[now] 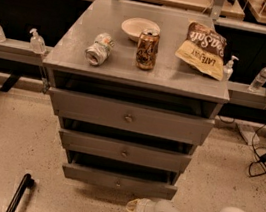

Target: Close bottom drawer

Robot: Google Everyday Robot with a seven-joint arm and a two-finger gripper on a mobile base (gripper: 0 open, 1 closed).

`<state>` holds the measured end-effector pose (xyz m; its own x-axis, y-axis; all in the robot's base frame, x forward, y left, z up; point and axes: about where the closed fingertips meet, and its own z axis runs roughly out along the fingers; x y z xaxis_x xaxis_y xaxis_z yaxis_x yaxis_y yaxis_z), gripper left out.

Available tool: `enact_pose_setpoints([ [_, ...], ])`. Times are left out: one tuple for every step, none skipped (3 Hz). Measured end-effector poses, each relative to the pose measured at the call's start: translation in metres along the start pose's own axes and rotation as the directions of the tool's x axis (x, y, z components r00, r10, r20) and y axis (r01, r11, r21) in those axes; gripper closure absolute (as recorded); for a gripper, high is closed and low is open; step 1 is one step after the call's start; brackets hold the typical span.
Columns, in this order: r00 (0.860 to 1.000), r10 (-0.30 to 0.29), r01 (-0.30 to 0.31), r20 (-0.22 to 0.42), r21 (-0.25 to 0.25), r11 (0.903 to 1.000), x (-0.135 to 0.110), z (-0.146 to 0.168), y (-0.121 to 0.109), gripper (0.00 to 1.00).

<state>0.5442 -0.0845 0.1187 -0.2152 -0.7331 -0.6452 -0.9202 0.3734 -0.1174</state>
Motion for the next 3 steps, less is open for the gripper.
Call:
enact_pose_setpoints([
  [0.999,0.009,-0.008,-0.032,0.024,0.9997,-0.001,0.015,-0.019,1.00],
  [0.998,0.032,-0.030,-0.048,0.037,0.9989,0.000,0.028,-0.042,1.00],
  [0.997,0.055,-0.052,-0.057,0.050,0.9974,0.000,0.035,-0.065,1.00],
])
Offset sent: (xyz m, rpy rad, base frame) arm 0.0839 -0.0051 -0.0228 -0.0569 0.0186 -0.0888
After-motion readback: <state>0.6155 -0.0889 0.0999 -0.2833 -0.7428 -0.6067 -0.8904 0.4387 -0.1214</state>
